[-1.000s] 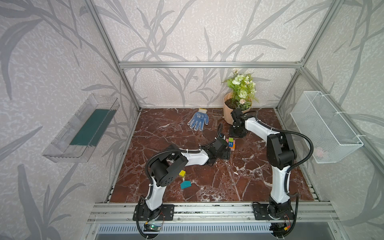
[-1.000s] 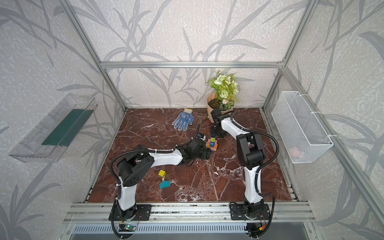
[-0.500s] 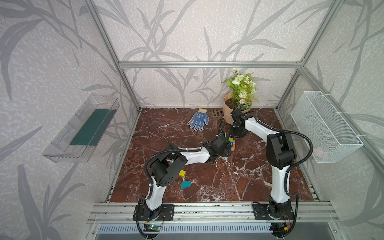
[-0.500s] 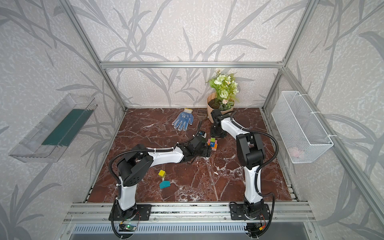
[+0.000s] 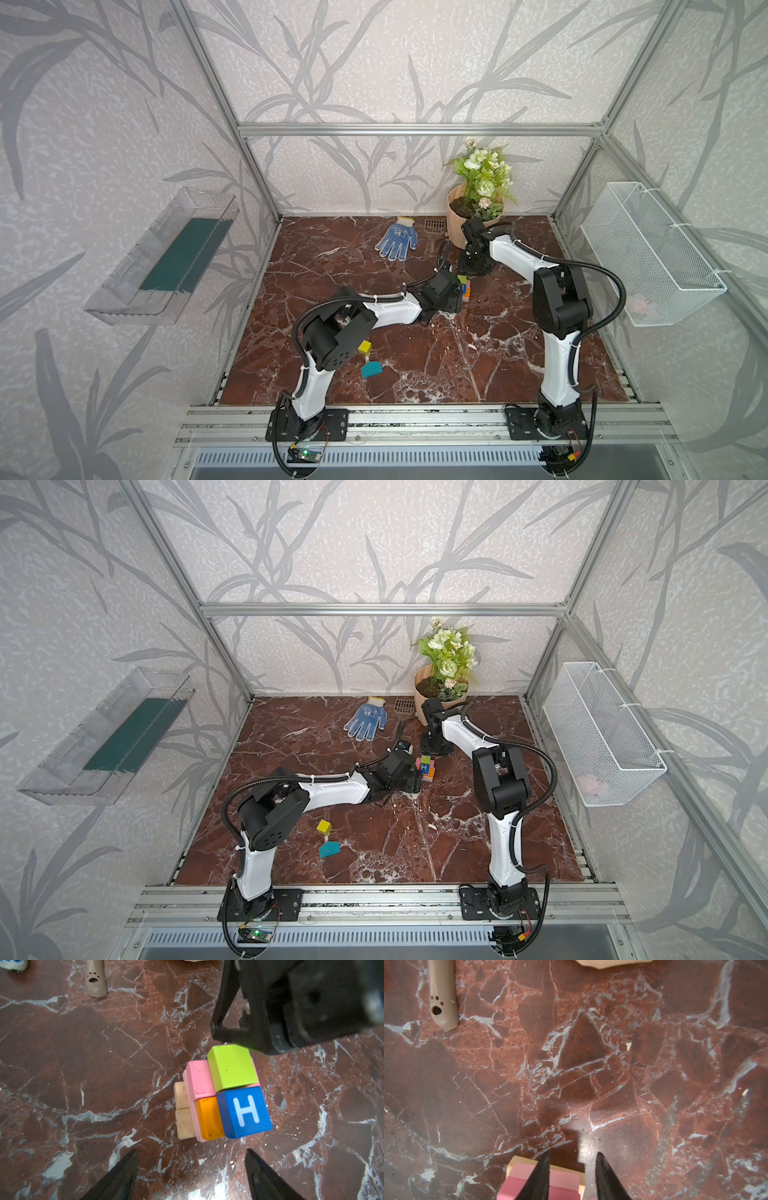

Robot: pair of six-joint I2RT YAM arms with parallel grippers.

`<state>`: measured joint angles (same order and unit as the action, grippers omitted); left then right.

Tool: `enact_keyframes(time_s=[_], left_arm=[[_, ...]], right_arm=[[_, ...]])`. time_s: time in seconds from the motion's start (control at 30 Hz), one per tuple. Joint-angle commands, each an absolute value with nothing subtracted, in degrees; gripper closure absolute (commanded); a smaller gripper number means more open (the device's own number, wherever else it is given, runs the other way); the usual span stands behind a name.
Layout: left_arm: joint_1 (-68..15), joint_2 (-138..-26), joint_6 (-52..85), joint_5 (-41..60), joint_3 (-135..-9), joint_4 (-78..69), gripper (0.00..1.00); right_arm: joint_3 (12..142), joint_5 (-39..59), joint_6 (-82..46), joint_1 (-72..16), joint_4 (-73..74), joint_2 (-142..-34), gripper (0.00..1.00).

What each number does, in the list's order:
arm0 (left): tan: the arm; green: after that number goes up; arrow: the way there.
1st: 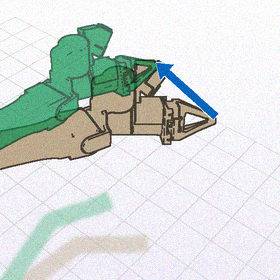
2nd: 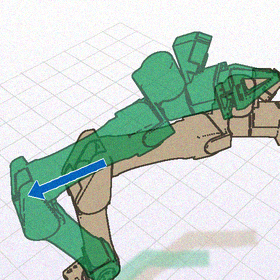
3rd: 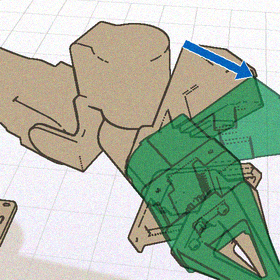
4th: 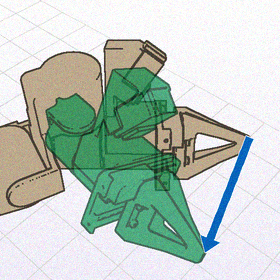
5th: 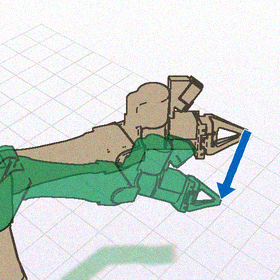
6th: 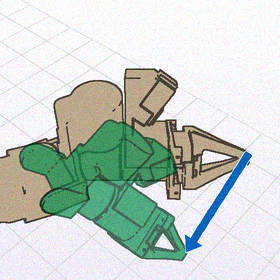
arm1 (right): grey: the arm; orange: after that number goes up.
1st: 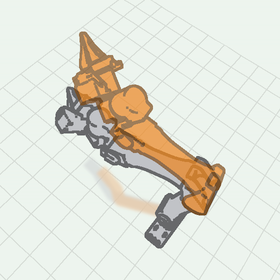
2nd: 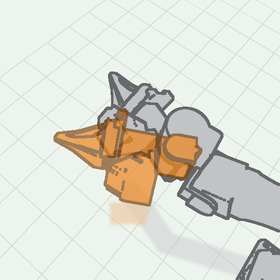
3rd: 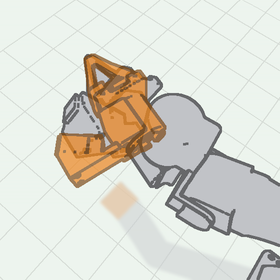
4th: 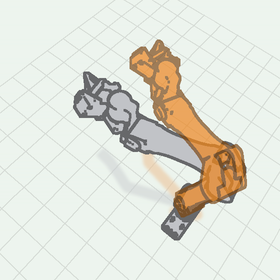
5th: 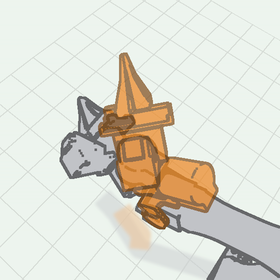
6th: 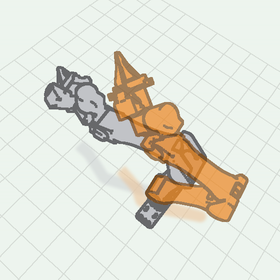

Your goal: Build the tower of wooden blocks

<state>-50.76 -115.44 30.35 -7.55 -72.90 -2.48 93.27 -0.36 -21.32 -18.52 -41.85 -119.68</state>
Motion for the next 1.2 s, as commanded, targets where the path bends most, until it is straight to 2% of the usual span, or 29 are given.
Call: enact_keyframes(time_s=[0.0,1.17], left_arm=[[-50.36,-116.2,29.61,-8.86,-74.79,-1.5,0.19],[-49.31,-117.36,30.29,-7.41,-76.18,-1.44,0.19]], right_arm=[[94.03,0.28,-20.94,-18.54,-42.94,-119.74,0.63],[92.79,0.97,-21.78,-18.53,-42.8,-118.46,0.65]])
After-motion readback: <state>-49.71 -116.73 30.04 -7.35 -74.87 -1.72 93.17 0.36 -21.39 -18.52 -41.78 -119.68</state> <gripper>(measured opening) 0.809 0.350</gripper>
